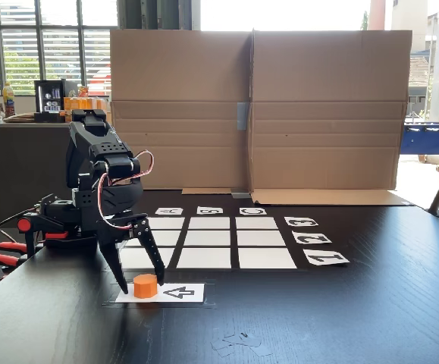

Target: Pick up the round, orange token and place it in the grid on square A1.

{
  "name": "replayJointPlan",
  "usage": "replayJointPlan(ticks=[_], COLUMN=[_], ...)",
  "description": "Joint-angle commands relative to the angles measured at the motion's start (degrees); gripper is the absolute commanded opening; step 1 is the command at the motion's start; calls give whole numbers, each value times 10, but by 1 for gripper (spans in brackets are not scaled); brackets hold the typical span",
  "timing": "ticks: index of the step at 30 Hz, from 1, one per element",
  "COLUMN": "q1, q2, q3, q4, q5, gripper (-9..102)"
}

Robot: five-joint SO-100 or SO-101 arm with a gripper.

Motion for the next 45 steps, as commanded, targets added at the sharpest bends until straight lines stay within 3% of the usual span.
replayJointPlan(ticks=[1, 13, 28, 45], q1=[3, 0, -1, 0], q2=[2, -1, 92, 372], q3=[-21, -21, -21, 11], q4=[-6, -8, 8, 171], q5=[4, 2, 4, 0], gripper=[19, 12, 11, 11])
